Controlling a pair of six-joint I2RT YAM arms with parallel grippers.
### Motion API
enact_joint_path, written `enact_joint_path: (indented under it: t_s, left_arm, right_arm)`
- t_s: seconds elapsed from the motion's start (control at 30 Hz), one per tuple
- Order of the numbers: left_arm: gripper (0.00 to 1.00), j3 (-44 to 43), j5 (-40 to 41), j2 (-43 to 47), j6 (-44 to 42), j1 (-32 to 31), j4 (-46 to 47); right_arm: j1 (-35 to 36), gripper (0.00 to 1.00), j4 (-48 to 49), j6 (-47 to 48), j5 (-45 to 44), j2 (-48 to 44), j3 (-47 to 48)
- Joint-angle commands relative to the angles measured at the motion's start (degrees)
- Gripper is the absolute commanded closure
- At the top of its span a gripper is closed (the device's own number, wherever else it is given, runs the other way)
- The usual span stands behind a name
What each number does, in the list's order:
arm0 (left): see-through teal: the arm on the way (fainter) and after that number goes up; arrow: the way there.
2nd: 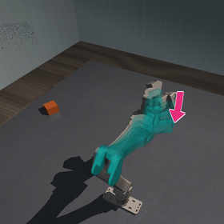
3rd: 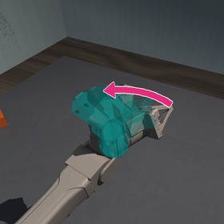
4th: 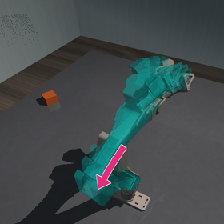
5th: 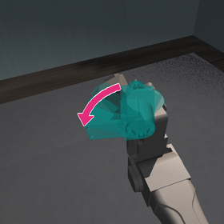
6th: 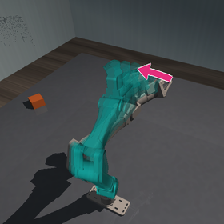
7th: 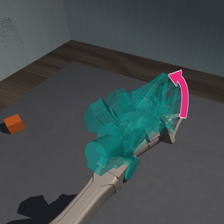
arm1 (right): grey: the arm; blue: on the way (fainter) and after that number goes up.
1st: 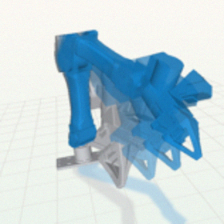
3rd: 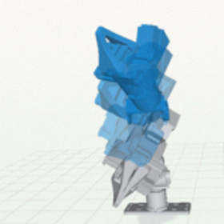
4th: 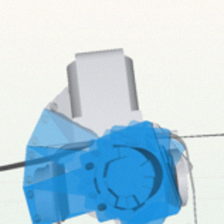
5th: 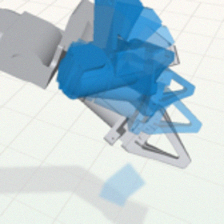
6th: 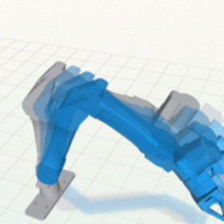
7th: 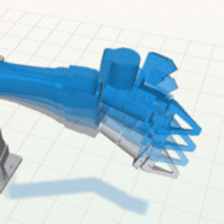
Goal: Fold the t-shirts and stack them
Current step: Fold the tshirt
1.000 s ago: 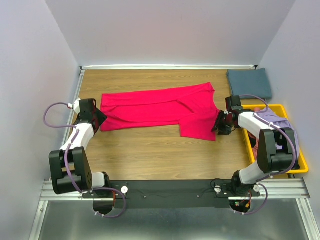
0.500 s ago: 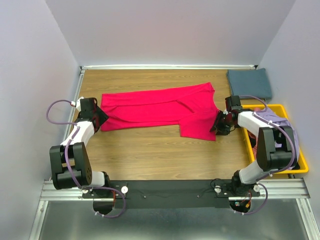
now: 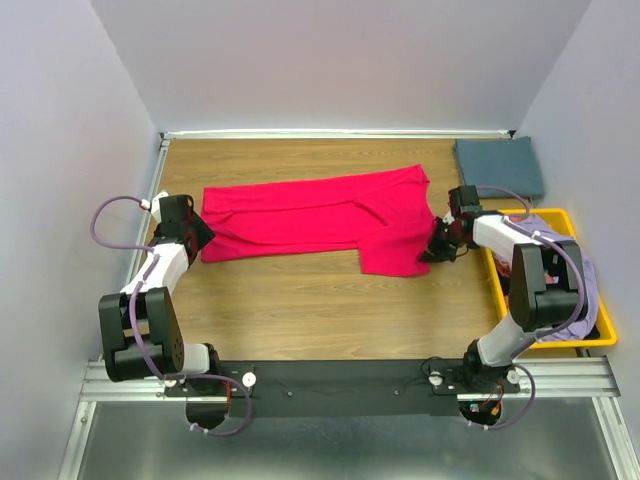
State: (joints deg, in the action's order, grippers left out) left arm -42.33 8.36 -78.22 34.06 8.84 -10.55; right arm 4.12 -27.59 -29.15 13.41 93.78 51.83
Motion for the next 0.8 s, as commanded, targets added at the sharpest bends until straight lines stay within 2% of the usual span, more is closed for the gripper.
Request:
enact_joint_path:
  t_s: [0.0, 0.43, 0.77]
  left_arm:
    - [0.34, 1.45, 2.36, 1.66, -1.02, -0.32, 1.76]
    - [0.34, 0.49, 0.08, 2.28, -0.75, -0.4, 0.53]
    - [0.34, 2.25, -0.8, 3.07, -0.05, -0.32, -0.35]
  right_arm:
    - [0.1, 0.99, -0.18, -1.26, 0.39, 1.93, 7.57]
    - [0.1, 0.99, 3.33, -5.3, 5.66, 17.83, 33.39]
    - [0.1, 0.99, 5.53, -9.08, 3.65, 27.68, 45.8]
